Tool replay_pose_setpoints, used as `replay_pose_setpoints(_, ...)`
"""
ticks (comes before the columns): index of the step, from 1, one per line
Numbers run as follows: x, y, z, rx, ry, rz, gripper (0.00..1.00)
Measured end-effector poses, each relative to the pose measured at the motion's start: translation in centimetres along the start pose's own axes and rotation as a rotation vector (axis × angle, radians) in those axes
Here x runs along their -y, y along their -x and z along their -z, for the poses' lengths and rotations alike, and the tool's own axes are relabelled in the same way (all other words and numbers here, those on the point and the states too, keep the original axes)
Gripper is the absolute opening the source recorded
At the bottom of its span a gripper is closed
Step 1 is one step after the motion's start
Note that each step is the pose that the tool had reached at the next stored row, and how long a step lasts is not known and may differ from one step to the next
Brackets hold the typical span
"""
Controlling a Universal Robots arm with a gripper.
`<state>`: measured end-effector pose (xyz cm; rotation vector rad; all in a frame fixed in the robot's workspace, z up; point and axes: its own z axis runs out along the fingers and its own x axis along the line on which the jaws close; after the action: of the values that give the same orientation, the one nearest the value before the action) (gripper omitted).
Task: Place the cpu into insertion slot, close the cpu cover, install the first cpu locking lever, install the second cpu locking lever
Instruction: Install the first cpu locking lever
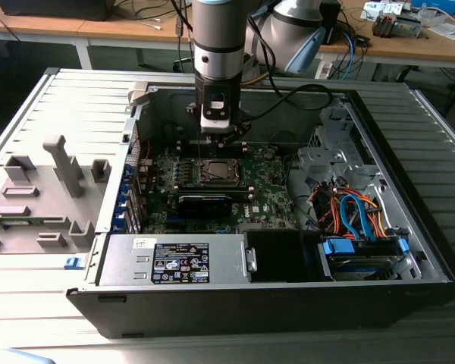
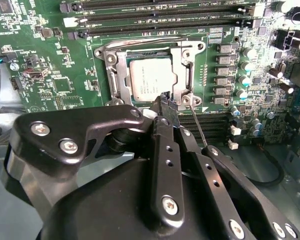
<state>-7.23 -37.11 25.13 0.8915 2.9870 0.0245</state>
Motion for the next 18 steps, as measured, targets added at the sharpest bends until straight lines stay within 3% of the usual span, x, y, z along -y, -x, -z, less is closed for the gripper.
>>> replay_pose_setpoints(18, 0.0, 0.0, 0.0, -0.0005, 0.0005, 0.024, 0.11)
